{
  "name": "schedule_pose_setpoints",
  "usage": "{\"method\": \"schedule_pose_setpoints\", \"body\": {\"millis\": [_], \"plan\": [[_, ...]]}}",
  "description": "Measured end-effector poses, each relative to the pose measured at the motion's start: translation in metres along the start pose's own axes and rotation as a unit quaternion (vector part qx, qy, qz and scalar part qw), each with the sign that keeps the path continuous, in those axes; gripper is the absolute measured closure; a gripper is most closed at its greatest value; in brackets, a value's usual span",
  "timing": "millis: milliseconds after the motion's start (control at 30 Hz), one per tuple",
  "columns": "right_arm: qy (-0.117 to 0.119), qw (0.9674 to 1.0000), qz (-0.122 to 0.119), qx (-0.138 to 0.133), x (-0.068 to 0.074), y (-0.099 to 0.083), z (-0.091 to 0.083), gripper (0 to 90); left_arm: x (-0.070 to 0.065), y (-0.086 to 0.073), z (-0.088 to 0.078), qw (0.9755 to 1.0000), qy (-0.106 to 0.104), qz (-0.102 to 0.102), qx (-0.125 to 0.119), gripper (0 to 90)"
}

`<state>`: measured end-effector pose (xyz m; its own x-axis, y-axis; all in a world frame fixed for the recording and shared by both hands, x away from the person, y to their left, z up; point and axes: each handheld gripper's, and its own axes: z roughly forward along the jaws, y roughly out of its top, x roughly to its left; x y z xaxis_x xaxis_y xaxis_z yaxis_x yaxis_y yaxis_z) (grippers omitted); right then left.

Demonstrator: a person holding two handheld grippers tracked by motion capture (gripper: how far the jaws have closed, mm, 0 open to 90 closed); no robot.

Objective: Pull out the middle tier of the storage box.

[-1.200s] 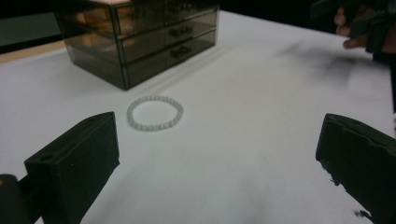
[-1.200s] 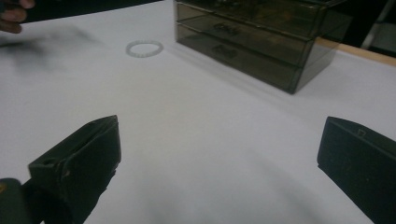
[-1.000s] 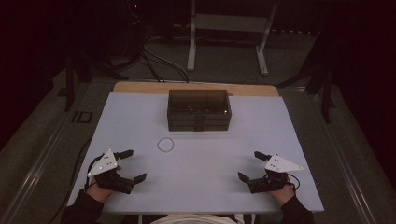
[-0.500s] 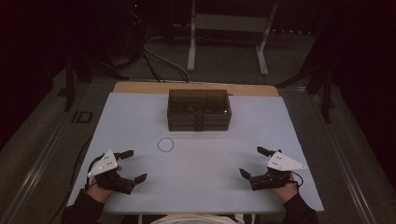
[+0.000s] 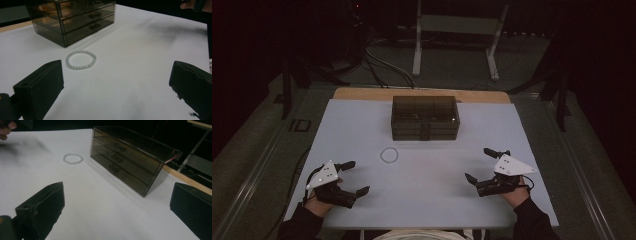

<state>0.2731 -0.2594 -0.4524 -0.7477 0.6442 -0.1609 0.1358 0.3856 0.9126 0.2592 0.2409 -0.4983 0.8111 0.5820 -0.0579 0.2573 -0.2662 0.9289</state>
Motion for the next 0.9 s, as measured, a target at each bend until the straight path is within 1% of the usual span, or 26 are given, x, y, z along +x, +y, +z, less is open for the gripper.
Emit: {"method": "schedule_pose_setpoints", "body": {"millis": [67, 167, 333, 633, 733, 900], "plan": [[0.001, 1.0000, -0.001, -0.004, -0.001, 0.003, 0.001, 0.0, 0.000, 0.000, 0.000, 1.0000, 0.001, 0.000, 0.000, 0.9], [0.001, 0.9999, -0.012, -0.005, -0.002, 0.008, 0.003, 0.0, 0.000, 0.000, 0.000, 1.0000, 0.001, 0.000, 0.000, 0.9], [0.000, 0.9997, -0.022, -0.011, -0.004, 0.016, 0.008, 0.0, 0.000, 0.000, 0.000, 1.0000, 0.001, 0.000, 0.000, 0.9], [-0.003, 0.9982, -0.058, -0.016, -0.006, 0.032, 0.020, 0.0, 0.000, 0.000, -0.001, 1.0000, 0.001, -0.001, -0.002, 0.9], [0.000, 0.9979, -0.062, -0.016, -0.007, 0.035, 0.023, 0.0, 0.000, 0.000, -0.001, 1.0000, 0.000, -0.002, -0.002, 0.9], [-0.001, 0.9968, -0.079, -0.016, -0.006, 0.041, 0.032, 0.0, 0.000, 0.000, -0.001, 1.0000, 0.001, -0.001, -0.002, 0.9]]}}
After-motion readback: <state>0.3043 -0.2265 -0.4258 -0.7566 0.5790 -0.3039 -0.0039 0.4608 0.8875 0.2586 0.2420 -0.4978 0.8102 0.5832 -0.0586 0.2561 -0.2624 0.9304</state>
